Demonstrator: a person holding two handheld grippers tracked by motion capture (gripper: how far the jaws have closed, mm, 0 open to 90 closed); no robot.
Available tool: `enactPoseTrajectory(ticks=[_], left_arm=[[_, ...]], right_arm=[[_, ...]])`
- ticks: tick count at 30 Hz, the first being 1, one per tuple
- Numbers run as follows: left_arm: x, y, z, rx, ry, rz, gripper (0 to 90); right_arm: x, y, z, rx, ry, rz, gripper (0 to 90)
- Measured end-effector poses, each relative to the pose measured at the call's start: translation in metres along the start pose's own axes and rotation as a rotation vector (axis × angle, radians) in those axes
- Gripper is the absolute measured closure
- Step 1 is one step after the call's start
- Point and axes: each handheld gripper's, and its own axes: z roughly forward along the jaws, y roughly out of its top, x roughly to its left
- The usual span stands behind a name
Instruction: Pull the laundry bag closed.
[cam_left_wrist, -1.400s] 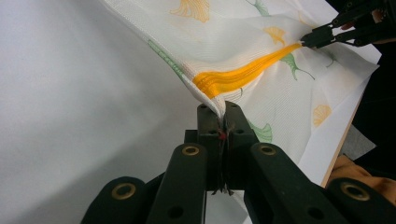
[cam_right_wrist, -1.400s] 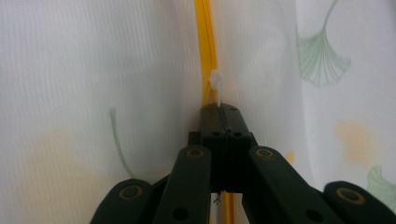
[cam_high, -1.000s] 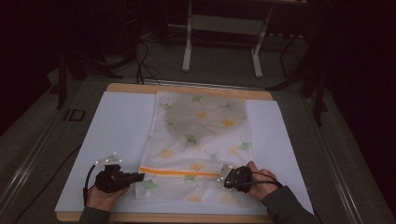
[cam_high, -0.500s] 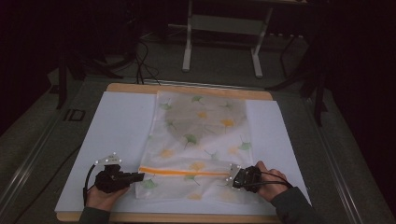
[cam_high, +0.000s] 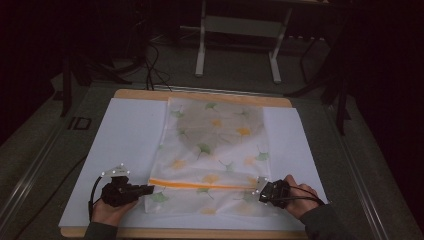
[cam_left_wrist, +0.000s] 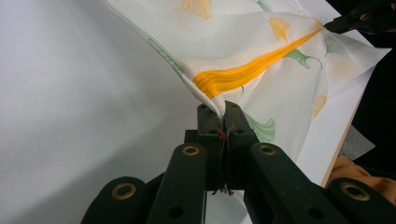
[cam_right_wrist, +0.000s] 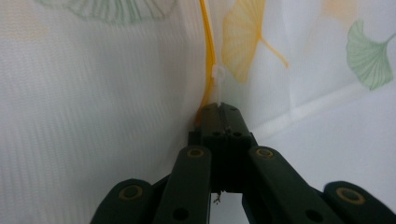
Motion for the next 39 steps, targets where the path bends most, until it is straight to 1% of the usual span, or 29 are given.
enactPoseTrajectory(ticks=[5, 7, 9, 12, 14, 16, 17, 18, 19, 20, 21, 22, 24, 25, 26, 27, 28, 29, 30, 31, 33, 34, 35, 37, 38, 39], left_arm=[[0.000, -0.001, 0.000, 0.003, 0.000, -0.001, 88.2], [0.000, -0.001, 0.000, 0.003, -0.003, -0.004, 88.2], [0.000, -0.002, 0.001, 0.009, -0.005, -0.005, 88.2], [0.000, -0.003, 0.001, 0.013, -0.005, -0.006, 88.2], [-0.001, -0.003, 0.001, 0.014, -0.005, -0.008, 88.2], [0.000, -0.005, 0.001, 0.022, 0.004, -0.014, 88.2], [0.001, -0.006, 0.001, 0.025, 0.002, -0.018, 88.2], [0.001, -0.007, 0.002, 0.029, -0.001, -0.019, 88.2], [0.001, -0.008, 0.003, 0.035, -0.003, -0.017, 88.1], [0.001, -0.008, 0.003, 0.035, -0.003, -0.017, 87.9], [0.001, -0.007, 0.004, 0.039, -0.003, -0.016, 87.7], [0.001, -0.007, 0.004, 0.039, -0.003, -0.016, 87.1], [0.001, -0.008, 0.004, 0.039, -0.006, -0.015, 83.4], [0.001, -0.008, 0.003, 0.034, -0.008, -0.014, 80.8], [0.001, -0.009, 0.002, 0.022, 0.002, -0.018, 77.2], [0.001, -0.009, 0.002, 0.022, 0.002, -0.018, 72.7], [0.002, -0.009, 0.000, 0.018, 0.007, -0.023, 72.7], [0.002, -0.010, -0.002, 0.011, 0.023, -0.022, 68.7], [0.002, -0.011, -0.005, -0.002, 0.049, -0.014, 66.6], [0.002, -0.011, -0.005, -0.002, 0.049, -0.014, 64.6], [0.003, -0.010, -0.009, -0.030, 0.086, -0.004, 63.8], [0.003, -0.010, -0.009, -0.030, 0.086, -0.004, 62.8], [0.003, -0.010, -0.011, -0.042, 0.128, 0.010, 60.7], [0.004, -0.010, -0.012, -0.056, 0.162, 0.026, 59.9], [0.004, -0.010, -0.012, -0.056, 0.162, 0.026, 59.0], [0.004, -0.010, -0.013, -0.067, 0.191, 0.037, 59.0]], right_arm=[[0.000, -0.009, -0.003, -0.001, -0.003, 0.028, 90.0], [-0.001, -0.011, -0.003, 0.004, -0.006, 0.028, 90.0], [-0.001, -0.019, -0.004, 0.010, -0.002, 0.042, 90.0], [-0.001, -0.024, -0.005, -0.006, 0.009, 0.066, 90.0], [0.000, -0.027, -0.004, -0.010, 0.008, 0.075, 90.0], [0.000, -0.030, -0.002, -0.003, 0.005, 0.083, 90.0], [0.000, -0.033, 0.000, 0.019, -0.008, 0.083, 90.0], [0.000, -0.037, 0.002, 0.020, -0.006, 0.092, 90.0], [-0.002, -0.041, 0.001, -0.009, 0.007, 0.125, 90.0], [-0.003, -0.045, 0.000, -0.024, 0.023, 0.143, 90.0], [-0.003, -0.047, 0.000, -0.029, 0.022, 0.155, 90.0], [-0.003, -0.047, 0.000, -0.029, 0.022, 0.155, 90.0], [-0.003, -0.053, -0.001, -0.065, 0.035, 0.191, 90.0], [-0.004, -0.053, -0.001, -0.072, 0.037, 0.205, 90.0], [-0.005, -0.054, -0.001, -0.087, 0.038, 0.212, 90.0], [-0.006, -0.055, -0.002, -0.108, 0.042, 0.234, 90.0], [-0.006, -0.055, -0.002, -0.108, 0.042, 0.234, 90.0], [-0.008, -0.056, -0.004, -0.136, 0.050, 0.262, 87.2], [-0.009, -0.056, -0.004, -0.146, 0.047, 0.275, 86.2], [-0.011, -0.056, -0.004, -0.161, 0.049, 0.288, 85.3], [-0.013, -0.057, -0.005, -0.192, 0.052, 0.320, 81.9], [-0.013, -0.057, -0.005, -0.192, 0.052, 0.320, 81.9], [-0.016, -0.058, -0.005, -0.239, 0.069, 0.380, 76.2], [-0.019, -0.060, -0.003, -0.280, 0.091, 0.440, 71.3], [-0.021, -0.062, -0.001, -0.301, 0.103, 0.474, 68.8], [-0.021, -0.062, -0.001, -0.301, 0.103, 0.474, 68.8]])
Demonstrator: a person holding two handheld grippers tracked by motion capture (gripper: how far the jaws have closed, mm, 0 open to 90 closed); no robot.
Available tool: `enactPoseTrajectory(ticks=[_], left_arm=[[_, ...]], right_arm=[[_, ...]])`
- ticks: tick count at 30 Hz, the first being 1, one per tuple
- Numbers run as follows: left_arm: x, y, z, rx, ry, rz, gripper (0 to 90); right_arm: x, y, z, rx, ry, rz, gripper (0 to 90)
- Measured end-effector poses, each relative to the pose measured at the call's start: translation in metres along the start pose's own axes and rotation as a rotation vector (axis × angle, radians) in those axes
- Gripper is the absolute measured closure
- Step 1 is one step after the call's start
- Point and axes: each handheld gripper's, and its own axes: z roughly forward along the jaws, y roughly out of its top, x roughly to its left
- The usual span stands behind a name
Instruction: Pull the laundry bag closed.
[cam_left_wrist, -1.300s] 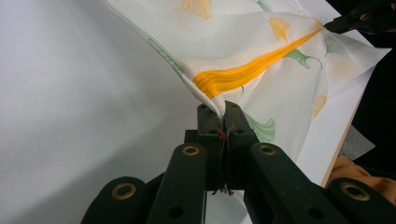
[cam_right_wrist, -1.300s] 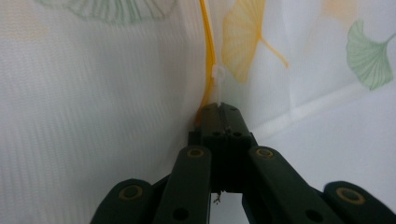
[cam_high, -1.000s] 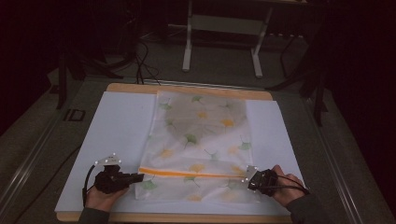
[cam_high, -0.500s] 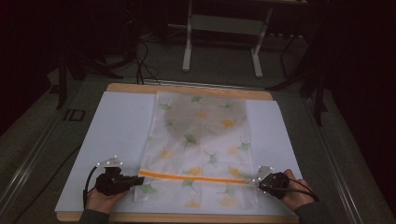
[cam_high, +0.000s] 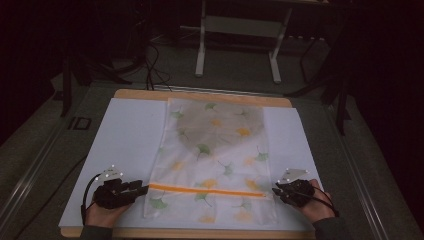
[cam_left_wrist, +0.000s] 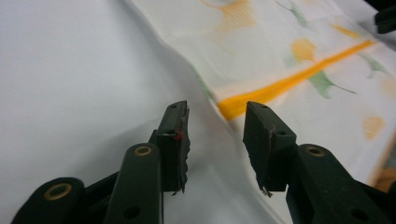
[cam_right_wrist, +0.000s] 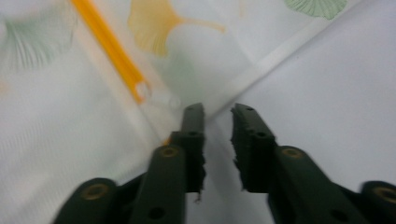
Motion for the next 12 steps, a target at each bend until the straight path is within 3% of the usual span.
enactPoseTrajectory(ticks=[1, 2, 3, 4, 5, 6, 7, 8, 10, 12], left_arm=[[0.000, 0.000, 0.000, -0.006, 0.018, 0.005, 58.0], [0.001, 0.001, -0.001, -0.023, 0.076, 0.025, 56.4], [0.001, 0.001, -0.001, -0.023, 0.076, 0.025, 55.5], [0.002, 0.002, 0.001, -0.035, 0.128, 0.029, 55.1], [0.002, 0.002, 0.001, -0.035, 0.128, 0.029, 54.7], [0.005, 0.003, 0.003, -0.042, 0.185, 0.031, 53.7], [0.005, 0.003, 0.003, -0.042, 0.185, 0.031, 52.6], [0.008, 0.004, 0.006, -0.043, 0.216, 0.016, 52.6], [0.013, 0.005, 0.009, -0.052, 0.279, -0.009, 49.4], [0.017, 0.006, 0.010, -0.053, 0.320, -0.025, 46.7]], right_arm=[[-0.003, -0.001, 0.002, -0.026, 0.007, 0.049, 65.2], [-0.008, -0.004, 0.004, -0.062, 0.022, 0.123, 60.1], [-0.008, -0.004, 0.004, -0.062, 0.022, 0.123, 60.1], [-0.014, -0.008, 0.006, -0.104, 0.017, 0.208, 56.3], [-0.016, -0.009, 0.006, -0.120, 0.013, 0.236, 55.2], [-0.018, -0.010, 0.007, -0.147, 0.009, 0.274, 52.3], [-0.018, -0.010, 0.007, -0.147, 0.009, 0.274, 52.3], [-0.020, -0.012, 0.008, -0.177, 0.006, 0.304, 49.8], [-0.023, -0.017, 0.012, -0.246, -0.009, 0.402, 45.4], [-0.024, -0.017, 0.015, -0.240, -0.022, 0.424, 39.7]])
